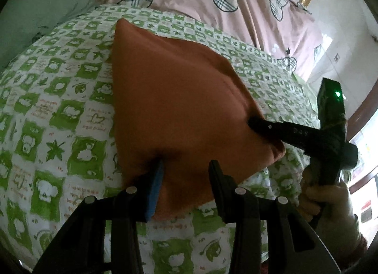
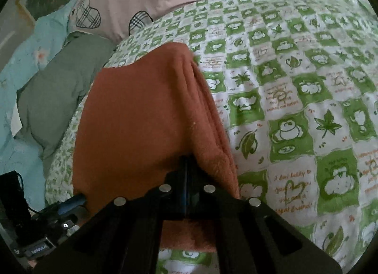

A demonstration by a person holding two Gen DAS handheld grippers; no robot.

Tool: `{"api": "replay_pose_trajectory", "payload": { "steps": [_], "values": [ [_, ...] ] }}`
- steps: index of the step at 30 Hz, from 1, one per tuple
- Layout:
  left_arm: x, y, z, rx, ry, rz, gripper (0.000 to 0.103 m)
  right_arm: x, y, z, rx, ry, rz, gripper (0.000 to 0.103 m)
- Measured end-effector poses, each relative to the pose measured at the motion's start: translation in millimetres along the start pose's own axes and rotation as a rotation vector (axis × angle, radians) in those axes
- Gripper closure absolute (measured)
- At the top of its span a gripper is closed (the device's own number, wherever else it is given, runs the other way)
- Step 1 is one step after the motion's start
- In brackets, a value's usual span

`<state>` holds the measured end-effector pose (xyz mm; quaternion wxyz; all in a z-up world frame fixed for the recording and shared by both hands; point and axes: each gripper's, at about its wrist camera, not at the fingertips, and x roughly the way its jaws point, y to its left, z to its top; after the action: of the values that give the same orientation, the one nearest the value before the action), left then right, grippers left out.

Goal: Fold small clothes

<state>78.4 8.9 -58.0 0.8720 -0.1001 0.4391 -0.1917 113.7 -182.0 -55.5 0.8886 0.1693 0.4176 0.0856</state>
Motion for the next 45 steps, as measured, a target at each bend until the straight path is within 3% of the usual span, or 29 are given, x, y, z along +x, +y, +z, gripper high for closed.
{"api": "replay_pose_trajectory", "payload": {
  "steps": [5,7,9,16,17,19,20,22,32,37,42,45],
  "values": [
    [-14,-5,-8,-0.009,-0.036,0.026,0.05,-20,1,-11,0.013,-0.01,-0.004,0.099],
    [-19,-6,-10,-0.003,-0.047,0.047,0.039,-24,2,-15,0.015,-0.02,-0.014,0.099],
    [-25,-6,-12,-0.002,-0.058,0.081,0.033,-32,4,-19,0.008,-0.029,-0.021,0.099],
    [-50,10,-24,-0.047,-0.082,0.17,0.032,-46,12,-34,-0.023,-0.032,-0.002,0.096],
    [-55,12,-26,-0.044,-0.085,0.198,0.031,-49,13,-38,-0.029,-0.034,-0.003,0.093],
    [-61,15,-30,-0.039,-0.088,0.252,0.023,-53,16,-45,-0.042,-0.039,-0.01,0.067],
    [-67,17,-33,-0.039,-0.098,0.274,0.022,-57,18,-49,-0.054,-0.051,-0.016,0.04],
    [-74,21,-38,-0.034,-0.1,0.302,0.02,-68,23,-57,-0.09,-0.091,-0.033,0.028],
    [-69,19,-50,0.037,-0.048,0.442,0.017,-76,30,-75,-0.163,-0.055,-0.068,0.027],
    [-67,15,-53,0.077,-0.029,0.516,0.017,-82,31,-82,-0.186,-0.05,-0.073,0.02],
    [-78,12,-49,0.098,-0.067,0.575,0.017,-84,37,-87,-0.224,-0.019,-0.064,0.018],
    [-87,5,-40,0.137,-0.104,0.652,0.017,-88,44,-86,-0.264,-0.012,-0.062,0.018]
  ]
}}
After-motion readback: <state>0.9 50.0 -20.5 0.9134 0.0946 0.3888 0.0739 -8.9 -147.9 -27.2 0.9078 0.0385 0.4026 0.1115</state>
